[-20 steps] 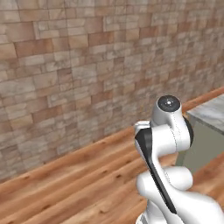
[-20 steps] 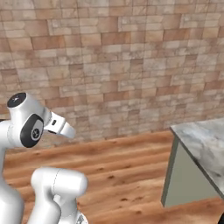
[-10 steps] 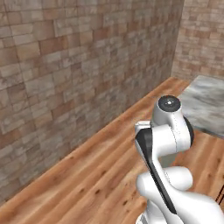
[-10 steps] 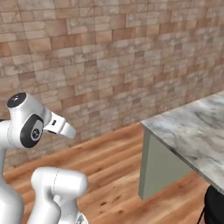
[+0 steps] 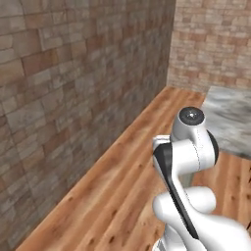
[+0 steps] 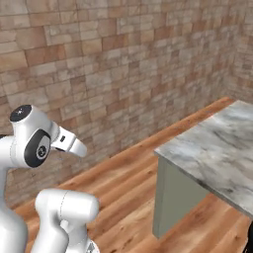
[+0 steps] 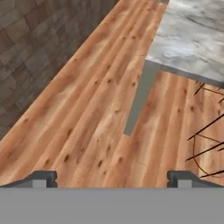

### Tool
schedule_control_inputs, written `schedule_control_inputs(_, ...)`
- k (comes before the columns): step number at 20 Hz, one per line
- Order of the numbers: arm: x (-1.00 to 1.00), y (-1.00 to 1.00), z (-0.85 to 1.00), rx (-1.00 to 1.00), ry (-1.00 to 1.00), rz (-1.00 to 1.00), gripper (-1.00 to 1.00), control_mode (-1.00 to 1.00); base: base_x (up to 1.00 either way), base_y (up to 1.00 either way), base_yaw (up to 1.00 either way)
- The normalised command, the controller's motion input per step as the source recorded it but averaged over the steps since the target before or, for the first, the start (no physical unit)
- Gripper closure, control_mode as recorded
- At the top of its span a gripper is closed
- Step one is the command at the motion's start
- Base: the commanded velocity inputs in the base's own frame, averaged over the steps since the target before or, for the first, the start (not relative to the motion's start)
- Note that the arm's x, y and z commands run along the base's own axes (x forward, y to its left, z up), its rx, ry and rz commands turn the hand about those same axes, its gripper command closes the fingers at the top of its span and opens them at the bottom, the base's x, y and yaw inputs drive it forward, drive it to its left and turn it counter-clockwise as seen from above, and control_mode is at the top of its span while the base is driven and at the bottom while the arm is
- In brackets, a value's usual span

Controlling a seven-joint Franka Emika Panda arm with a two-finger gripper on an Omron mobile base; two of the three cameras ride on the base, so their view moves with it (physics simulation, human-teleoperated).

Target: There is a wine glass and glass cup on the dining counter. Place the wine bottle next to the wine glass and the juice bottle next to the glass cup.

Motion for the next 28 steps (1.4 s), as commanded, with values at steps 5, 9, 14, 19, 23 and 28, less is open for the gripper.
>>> schedule_control_inputs(5,0.0,0.0,0.0,0.0,0.0,0.0,-1.0,1.0,0.81,0.38,-0.31)
schedule_control_inputs(9,0.0,0.0,0.0,0.0,0.0,0.0,-1.0,1.0,0.84,0.36,-0.29)
schedule_control_inputs(14,0.0,0.0,0.0,0.0,0.0,0.0,-1.0,1.0,0.85,0.25,-0.25)
schedule_control_inputs(19,0.0,0.0,0.0,0.0,0.0,0.0,-1.0,1.0,0.86,0.12,-0.19)
schedule_control_inputs(23,0.0,0.0,0.0,0.0,0.0,0.0,-1.0,1.0,0.87,0.09,-0.17)
schedule_control_inputs(28,0.0,0.0,0.0,0.0,0.0,0.0,-1.0,1.0,0.88,0.08,-0.14)
